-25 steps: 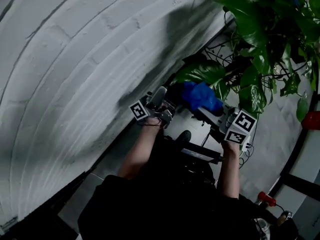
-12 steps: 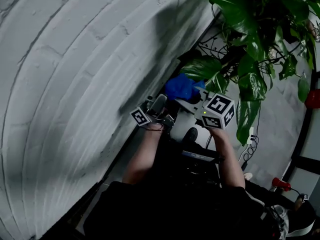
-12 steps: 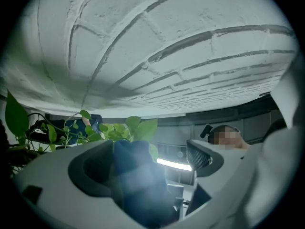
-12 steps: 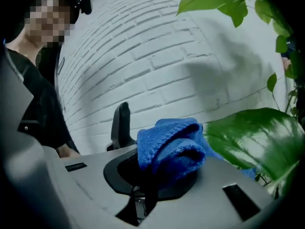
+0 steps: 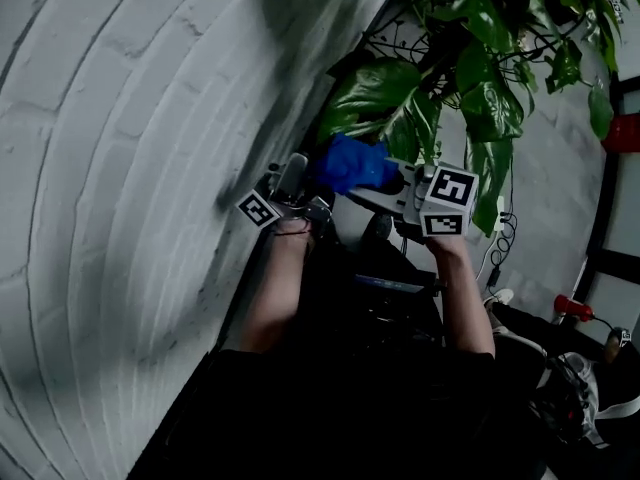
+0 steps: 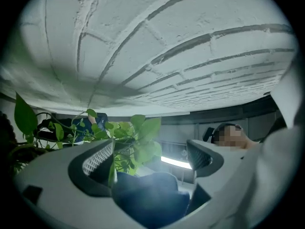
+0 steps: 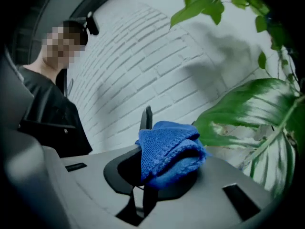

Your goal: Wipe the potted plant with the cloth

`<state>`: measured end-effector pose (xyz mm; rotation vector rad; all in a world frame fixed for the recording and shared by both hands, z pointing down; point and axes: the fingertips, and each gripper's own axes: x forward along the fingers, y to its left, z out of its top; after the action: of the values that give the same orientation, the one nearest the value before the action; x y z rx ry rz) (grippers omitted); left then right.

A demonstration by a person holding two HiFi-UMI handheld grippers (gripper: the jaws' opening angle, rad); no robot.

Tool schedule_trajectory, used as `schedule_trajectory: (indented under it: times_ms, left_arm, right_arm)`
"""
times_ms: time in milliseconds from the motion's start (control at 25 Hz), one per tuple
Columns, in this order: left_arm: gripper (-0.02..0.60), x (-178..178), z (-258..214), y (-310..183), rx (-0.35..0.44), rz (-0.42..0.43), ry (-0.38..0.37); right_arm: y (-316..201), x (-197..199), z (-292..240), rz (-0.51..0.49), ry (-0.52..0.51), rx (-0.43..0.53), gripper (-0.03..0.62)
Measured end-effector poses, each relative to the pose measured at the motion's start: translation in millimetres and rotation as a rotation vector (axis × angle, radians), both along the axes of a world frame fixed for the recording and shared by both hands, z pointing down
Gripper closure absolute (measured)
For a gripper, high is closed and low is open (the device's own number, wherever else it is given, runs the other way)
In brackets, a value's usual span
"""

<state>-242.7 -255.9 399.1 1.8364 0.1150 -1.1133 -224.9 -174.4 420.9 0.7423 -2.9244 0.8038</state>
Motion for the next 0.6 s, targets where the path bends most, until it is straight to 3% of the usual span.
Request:
schedule_trajectory:
  times_ms: [120,240,400,520,600]
  left_arm:
    - [0.101,-1,9,4,-0.038,-0.018,-0.037]
    - [0.101,-7,13,14,-0.076,-0.038,-0.067]
    - [0.101,-1,17,51,-0.092,-0.010,-0.171]
    - [0.103,18,10,72,-0.073,0.025,-0.252]
    - [0.103,37,8,74,-0.103,0.056,-0.304]
  right_arm:
    - [2,39,-36,0.146,-0.255,0.020,0.534]
    - [16,78,-61,0.244,-0.405,0.060,0.534]
    - [49,115,-64,0.337,-0.471,0.063,0.534]
    - [64,140,-59,0.390,-0.482,0.033,0.534]
    - [64,155,-60,0.424,-0.494,0.000,0.534]
